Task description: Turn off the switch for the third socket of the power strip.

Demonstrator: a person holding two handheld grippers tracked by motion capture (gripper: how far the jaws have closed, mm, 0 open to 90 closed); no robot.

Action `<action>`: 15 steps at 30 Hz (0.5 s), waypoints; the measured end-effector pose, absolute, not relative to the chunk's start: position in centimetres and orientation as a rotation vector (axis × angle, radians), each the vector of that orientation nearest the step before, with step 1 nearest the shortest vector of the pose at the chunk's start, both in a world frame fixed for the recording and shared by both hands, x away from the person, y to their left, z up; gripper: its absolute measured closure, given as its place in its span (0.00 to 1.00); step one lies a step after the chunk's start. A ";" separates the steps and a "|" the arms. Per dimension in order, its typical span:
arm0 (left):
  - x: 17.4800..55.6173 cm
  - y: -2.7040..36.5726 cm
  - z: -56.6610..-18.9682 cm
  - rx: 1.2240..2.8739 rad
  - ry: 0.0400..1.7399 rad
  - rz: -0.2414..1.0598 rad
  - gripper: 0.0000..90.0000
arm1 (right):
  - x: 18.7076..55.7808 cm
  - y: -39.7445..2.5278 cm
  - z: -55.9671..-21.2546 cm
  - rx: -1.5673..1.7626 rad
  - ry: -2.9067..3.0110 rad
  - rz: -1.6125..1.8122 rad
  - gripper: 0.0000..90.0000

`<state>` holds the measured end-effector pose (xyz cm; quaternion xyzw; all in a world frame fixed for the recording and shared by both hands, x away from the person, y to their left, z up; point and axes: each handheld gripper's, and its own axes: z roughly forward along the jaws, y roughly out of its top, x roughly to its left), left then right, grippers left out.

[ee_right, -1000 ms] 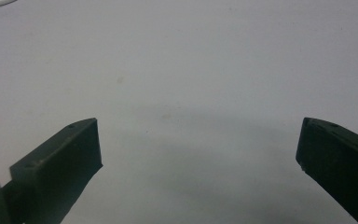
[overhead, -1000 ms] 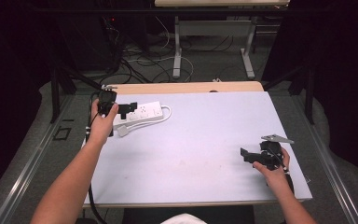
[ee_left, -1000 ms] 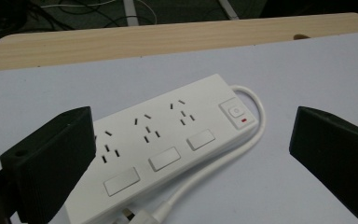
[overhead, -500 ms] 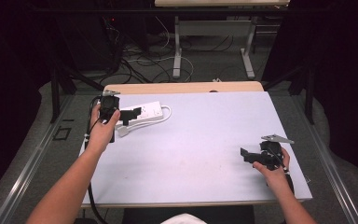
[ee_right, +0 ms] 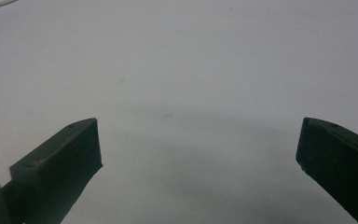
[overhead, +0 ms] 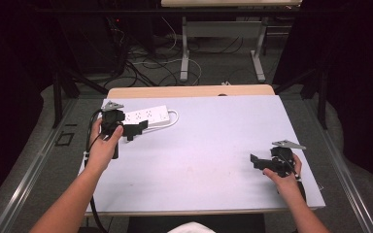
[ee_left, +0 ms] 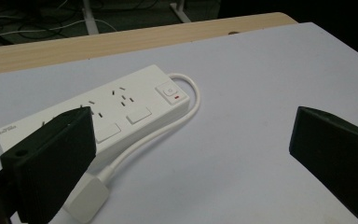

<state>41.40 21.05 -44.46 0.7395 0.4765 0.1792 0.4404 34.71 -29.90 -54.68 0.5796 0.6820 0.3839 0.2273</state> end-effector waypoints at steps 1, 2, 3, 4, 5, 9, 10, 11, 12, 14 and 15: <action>41.1 21.0 -44.4 1.829 1.189 0.430 0.00 | 34.7 -29.9 -54.7 1.592 1.883 1.055 0.00; 40.9 21.1 -44.4 1.840 1.171 0.442 0.00 | 34.7 -29.9 -54.7 1.592 1.883 1.056 0.00; 40.6 21.1 -44.4 1.829 1.174 0.439 0.00 | 34.7 -29.9 -54.7 1.591 1.883 1.057 0.00; 40.3 21.2 -44.3 1.829 1.168 0.443 0.00 | 34.7 -29.9 -54.7 1.591 1.882 1.057 0.00; 40.1 21.1 -44.4 1.816 1.171 0.431 0.00 | 34.7 -29.9 -54.7 1.592 1.881 1.058 0.00; 39.1 21.3 -44.4 1.821 1.161 0.431 0.00 | 34.7 -29.9 -54.7 1.592 1.883 1.058 0.00; 38.9 21.3 -44.5 1.819 1.158 0.430 0.00 | 34.7 -29.9 -54.7 1.591 1.883 1.057 0.00; 38.7 21.3 -44.5 1.816 1.156 0.431 0.01 | 34.7 -29.9 -54.7 1.591 1.883 1.058 0.00; 38.4 21.3 -44.6 1.815 1.158 0.425 0.01 | 34.7 -29.9 -54.7 1.591 1.883 1.058 0.00; 38.0 21.4 -44.7 1.816 1.156 0.429 0.01 | 34.7 -29.9 -54.7 1.591 1.883 1.058 0.00; 37.8 21.4 -44.8 1.816 1.154 0.432 0.01 | 34.6 -29.8 -54.7 1.598 1.880 1.059 0.00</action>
